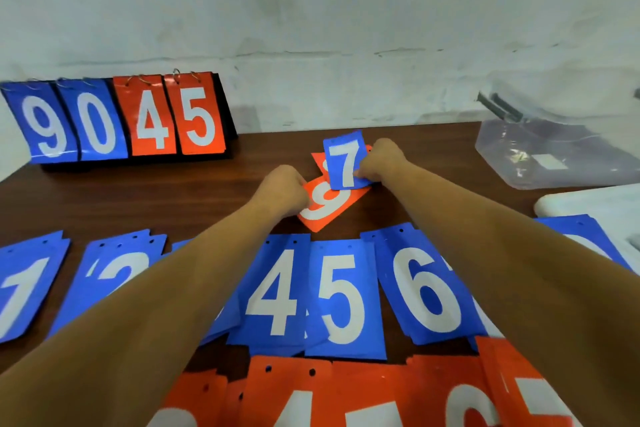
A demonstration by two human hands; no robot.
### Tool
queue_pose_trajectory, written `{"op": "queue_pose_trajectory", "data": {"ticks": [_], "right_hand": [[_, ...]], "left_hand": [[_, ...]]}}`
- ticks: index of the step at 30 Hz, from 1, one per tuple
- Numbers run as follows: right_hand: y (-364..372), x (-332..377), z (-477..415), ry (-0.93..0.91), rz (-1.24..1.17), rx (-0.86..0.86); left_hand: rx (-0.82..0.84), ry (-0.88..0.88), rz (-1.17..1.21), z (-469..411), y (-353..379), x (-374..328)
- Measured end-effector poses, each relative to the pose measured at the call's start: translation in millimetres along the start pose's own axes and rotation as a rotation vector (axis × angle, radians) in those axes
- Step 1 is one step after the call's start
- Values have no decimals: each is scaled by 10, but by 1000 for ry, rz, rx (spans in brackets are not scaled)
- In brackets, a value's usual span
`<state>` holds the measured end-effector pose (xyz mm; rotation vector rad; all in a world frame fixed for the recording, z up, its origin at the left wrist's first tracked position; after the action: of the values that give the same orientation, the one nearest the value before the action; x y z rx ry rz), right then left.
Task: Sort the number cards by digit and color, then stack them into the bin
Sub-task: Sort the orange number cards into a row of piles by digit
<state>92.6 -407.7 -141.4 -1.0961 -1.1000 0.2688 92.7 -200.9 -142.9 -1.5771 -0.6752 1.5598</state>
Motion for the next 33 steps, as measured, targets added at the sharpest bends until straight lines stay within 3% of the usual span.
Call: {"op": "queue_pose_trajectory", "data": {"ticks": [4, 8, 17, 23, 26, 29, 33], "right_hand": [[-344, -116, 263, 2, -538, -81], [-644, -123, 732, -4, -825, -15], [-801, -114, 2065, -24, -960, 232], [-811, -254, 2724, -25, -949, 151], [-854, -308, 3049, -66, -944, 103], [-871, -444, 3315, -63, -904, 46], [-963, -638, 3600, -31, -821, -42]], "left_hand": [[-71, -61, 238, 130, -218, 34], [-112, -103, 453, 366, -507, 87], [-59, -118, 819, 1392, -784, 33], [45, 16, 1092, 2192, -672, -120], [26, 63, 1098, 2479, -567, -124], [-55, 143, 957, 2682, -517, -81], [-141, 122, 852, 2886, -441, 26]]}}
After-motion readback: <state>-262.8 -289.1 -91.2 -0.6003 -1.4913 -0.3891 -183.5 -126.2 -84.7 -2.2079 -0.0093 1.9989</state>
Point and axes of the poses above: each hand's wrist, its own z-axis away from the middle knuckle, its own y-axis out of the palm, x = y × z, the point moved 8 cm from there along -z, towards the middle knuckle, and after that the axes turned 6 degrees about -x, right-handed, at the moved point
